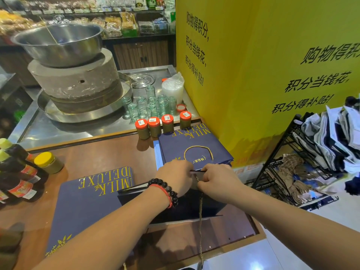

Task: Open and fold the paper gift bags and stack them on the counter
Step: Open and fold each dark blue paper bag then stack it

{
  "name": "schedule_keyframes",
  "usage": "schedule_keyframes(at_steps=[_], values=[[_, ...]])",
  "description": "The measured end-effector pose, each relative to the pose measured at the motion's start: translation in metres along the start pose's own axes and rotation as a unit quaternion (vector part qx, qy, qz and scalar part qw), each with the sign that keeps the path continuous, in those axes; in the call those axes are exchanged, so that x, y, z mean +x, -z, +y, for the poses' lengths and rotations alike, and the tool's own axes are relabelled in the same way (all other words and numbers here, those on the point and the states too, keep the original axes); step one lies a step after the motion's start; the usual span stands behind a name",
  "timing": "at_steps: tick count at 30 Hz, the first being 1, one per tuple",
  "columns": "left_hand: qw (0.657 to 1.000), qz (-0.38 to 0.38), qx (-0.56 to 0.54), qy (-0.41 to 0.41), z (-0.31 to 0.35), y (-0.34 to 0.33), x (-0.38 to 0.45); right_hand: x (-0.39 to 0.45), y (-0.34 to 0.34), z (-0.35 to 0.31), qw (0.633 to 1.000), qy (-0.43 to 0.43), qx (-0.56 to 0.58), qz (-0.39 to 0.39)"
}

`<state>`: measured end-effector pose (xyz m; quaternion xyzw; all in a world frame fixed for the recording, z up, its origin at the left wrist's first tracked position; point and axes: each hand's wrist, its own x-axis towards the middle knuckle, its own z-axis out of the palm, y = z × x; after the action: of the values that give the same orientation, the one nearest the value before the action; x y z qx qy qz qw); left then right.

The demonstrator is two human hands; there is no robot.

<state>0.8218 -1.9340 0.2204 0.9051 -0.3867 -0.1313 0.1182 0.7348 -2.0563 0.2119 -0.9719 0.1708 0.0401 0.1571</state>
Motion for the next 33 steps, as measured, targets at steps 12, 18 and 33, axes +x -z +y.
schedule_keyframes(at_steps=[12,18,33], values=[[1.0,0.014,0.007,-0.011,-0.007,-0.001,0.003,-0.009,-0.011,0.021,0.989,0.023,0.131,0.068],[0.999,0.023,-0.014,-0.026,-0.012,0.0,0.008,-0.012,-0.02,0.029,0.986,0.03,0.135,0.097],[0.969,0.111,0.093,-0.199,-0.089,0.009,-0.029,0.003,-0.016,0.026,0.953,0.07,0.197,0.219]])
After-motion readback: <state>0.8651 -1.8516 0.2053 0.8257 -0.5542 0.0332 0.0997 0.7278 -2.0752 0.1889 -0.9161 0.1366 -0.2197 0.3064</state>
